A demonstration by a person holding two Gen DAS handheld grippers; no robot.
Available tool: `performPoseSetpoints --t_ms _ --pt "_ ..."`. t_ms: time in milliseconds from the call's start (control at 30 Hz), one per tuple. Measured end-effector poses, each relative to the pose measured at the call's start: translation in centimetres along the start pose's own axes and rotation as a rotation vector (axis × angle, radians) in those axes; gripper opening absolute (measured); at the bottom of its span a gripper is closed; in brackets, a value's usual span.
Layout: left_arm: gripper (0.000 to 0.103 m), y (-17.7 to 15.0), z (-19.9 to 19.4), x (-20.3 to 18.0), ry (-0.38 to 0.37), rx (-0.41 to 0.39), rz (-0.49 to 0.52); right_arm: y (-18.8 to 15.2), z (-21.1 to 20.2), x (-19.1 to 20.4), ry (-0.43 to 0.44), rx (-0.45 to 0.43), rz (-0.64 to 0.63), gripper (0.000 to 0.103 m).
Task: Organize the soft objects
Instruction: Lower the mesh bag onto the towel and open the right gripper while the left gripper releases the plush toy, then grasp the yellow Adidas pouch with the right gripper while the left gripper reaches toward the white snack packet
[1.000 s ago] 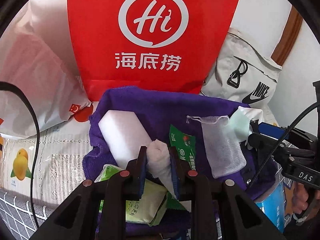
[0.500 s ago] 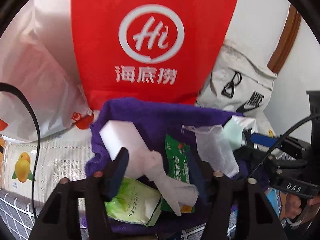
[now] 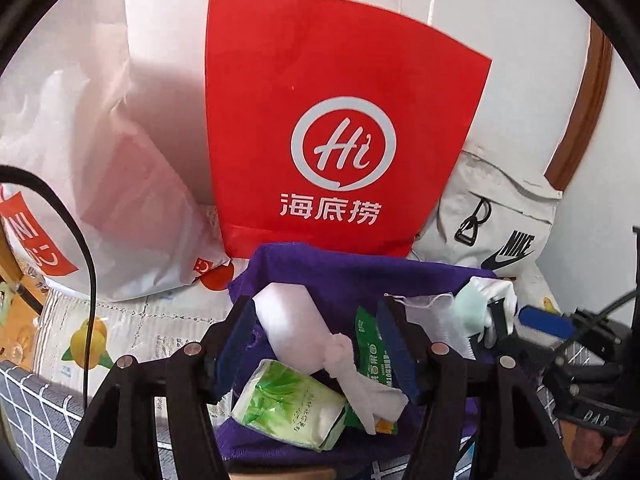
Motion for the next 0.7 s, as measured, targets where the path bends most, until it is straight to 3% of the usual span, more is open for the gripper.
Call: performPoseSetpoints --t_ms 233,300,433,500,700 --pt "0.063 0.2 -3.3 -0.6 -0.061 -0.088 0.006 -2.0 -1.0 0.6 0.004 0.001 0.057 0.061" --pt "0.070 0.2 -4.3 -0.9 -0.099 -0.109 0.006 -2.8 -1.6 0.7 0.011 -0.015 0.078 0.074" --pt "0.070 0.0 -6.3 -1.7 -0.164 -0.157 0.012 -5.0 -3.5 1.5 0.019 -0.041 0.082 0.075" --pt "0.070 0.1 -7.3 -2.2 -0.167 -0.177 0.022 -6.5 -4.2 1.9 0.005 -0.032 0.086 0.080" --pt "0.070 0.0 -10.9 -3.9 -0.149 -0.191 0.092 -11.7 -6.3 3.6 0.007 0.047 0.128 0.080"
Point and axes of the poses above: each gripper's, at about its wrist camera, not at the fingertips, and z roughly the way its jaws point, x to its left, y to its top, the point moved 1 cm from there along z, roughly the way its jaws point, and after that the axes turned 2 degrees about -z, right-handed, at the moved point
